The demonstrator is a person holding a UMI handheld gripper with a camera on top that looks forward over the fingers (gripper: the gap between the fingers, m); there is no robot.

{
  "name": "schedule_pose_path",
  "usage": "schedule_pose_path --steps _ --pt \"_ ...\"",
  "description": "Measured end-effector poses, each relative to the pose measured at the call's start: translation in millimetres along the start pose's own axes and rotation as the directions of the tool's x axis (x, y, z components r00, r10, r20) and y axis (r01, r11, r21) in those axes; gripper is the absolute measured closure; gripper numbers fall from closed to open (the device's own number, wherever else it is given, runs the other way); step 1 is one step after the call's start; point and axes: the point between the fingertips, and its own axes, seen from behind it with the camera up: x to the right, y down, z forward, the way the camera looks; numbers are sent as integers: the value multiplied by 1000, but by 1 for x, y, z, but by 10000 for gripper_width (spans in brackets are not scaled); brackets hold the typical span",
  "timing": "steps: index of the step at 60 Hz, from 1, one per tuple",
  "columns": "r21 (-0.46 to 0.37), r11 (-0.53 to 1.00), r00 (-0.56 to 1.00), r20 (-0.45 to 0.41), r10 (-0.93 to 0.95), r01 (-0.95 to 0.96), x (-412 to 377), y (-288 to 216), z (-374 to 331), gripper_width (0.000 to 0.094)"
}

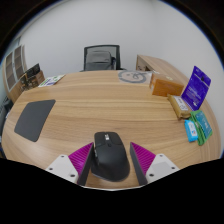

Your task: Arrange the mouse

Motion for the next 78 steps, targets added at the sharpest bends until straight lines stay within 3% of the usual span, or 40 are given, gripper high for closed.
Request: schedule_pose_path --steps 3,19,27,35,44,61,78 --pt "-1 1000 1000 -2 -3 3 -2 0 1 353" --pt "-19 999 999 -24 39 -39 -1 -1 0 538" --pt "-18 998 994 -92 56 -58 7 -3 -7 549" --pt "-5 998 994 -88 63 -64 -6 -18 -31 550" --pt "62 995 994 -64 85 -81 -38 -71 -65 548" --pt "172 985 999 1 32 -32 -158 -164 -91 550" --pt "155 988 999 48 18 -25 -309 -169 -41 546"
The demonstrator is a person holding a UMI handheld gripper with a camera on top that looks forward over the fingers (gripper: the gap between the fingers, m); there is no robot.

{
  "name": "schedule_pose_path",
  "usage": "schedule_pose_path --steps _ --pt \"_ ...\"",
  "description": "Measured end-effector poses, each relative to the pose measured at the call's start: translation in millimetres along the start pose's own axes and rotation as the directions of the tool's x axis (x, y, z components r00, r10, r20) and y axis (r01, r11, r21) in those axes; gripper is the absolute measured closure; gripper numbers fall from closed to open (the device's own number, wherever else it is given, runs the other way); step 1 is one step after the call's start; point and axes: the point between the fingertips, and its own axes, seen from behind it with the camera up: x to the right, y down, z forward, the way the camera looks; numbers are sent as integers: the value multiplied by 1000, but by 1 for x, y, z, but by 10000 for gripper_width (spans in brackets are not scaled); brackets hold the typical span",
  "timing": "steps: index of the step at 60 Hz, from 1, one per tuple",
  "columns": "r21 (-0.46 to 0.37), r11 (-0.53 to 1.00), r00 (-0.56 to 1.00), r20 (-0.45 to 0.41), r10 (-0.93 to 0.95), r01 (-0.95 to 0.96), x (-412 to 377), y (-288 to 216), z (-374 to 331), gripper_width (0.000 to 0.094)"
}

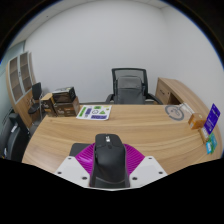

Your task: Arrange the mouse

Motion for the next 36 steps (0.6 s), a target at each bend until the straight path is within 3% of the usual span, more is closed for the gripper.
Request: schedule_pose_path --steps 17,29,33,36 --pt "-101 995 999 -33 -15 11 -46 87 70 539" --pt "-129 992 997 -75 3 -13 -40 116 82 521" --pt "-122 993 998 -69 -4 -5 -40 116 81 476" --pt "-125 992 998 -70 -4 -5 -40 117 81 361"
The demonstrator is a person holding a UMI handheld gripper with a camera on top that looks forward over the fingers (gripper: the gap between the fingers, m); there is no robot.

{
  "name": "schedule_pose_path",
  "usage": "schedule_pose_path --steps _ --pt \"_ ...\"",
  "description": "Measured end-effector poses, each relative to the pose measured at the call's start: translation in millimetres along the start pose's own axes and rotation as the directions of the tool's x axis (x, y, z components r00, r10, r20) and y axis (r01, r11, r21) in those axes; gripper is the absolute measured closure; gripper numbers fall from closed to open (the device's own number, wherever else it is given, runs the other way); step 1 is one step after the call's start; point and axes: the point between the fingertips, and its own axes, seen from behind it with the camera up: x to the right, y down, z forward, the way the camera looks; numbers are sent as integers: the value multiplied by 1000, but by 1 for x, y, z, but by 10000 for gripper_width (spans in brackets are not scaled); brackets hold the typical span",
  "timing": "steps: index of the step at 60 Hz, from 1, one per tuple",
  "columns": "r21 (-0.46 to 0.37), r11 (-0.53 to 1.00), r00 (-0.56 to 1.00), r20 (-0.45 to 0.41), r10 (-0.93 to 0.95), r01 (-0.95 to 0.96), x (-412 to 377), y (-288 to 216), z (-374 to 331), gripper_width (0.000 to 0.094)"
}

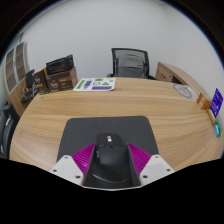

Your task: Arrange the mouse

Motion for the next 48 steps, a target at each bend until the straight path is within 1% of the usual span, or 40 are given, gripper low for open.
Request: schedule_pose_path --steps 1,4,5,7,13,17,23,35,42,48 --pt "-3 1000 1000 1 0 0 0 1 0 324" --pt "-17 1000 1000 1 2 -2 0 3 -1 112" --pt "-18 1000 1000 -1 4 -4 1 3 -3 56" --pt "-15 1000 1000 -4 7 -7 3 1 -7 88" --pt "-2 1000 1000 -16 7 -7 12 -4 -39 78" --pt "15 1000 1000 -12 -3 3 16 -9 -73 79" --pt "20 1000 1000 0 -24 24 24 -7 -136 78" --pt "21 998 998 -13 -61 61 46 13 -258 81" --pt "32 997 997 -41 -69 70 61 26 -314 81" --pt "44 998 998 -45 -45 47 68 36 -354 79"
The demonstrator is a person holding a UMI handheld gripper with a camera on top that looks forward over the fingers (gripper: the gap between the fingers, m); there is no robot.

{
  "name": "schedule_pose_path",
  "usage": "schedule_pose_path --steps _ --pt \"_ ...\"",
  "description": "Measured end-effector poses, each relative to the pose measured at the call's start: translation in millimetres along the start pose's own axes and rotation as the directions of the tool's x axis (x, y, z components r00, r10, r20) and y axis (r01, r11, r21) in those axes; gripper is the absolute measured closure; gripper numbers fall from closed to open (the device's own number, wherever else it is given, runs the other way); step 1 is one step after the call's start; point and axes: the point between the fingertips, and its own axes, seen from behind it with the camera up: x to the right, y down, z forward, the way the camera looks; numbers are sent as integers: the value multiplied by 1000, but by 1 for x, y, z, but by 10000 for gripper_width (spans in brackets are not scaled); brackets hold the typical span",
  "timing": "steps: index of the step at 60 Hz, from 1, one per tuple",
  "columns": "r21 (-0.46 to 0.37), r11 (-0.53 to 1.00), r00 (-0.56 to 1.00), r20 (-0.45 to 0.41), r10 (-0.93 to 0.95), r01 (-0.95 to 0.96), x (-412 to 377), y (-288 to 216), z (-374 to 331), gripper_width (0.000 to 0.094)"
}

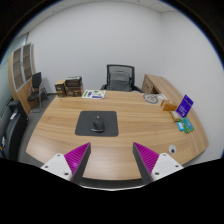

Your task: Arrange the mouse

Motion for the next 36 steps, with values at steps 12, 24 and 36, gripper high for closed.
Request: schedule_pose_path --steps 12,24,36 --pt "23 1000 1000 -26 12 -12 10 20 -63 81" --pt "39 999 999 -27 29 -28 7 37 -98 80" --pt "67 998 999 -34 17 -14 4 38 -109 80"
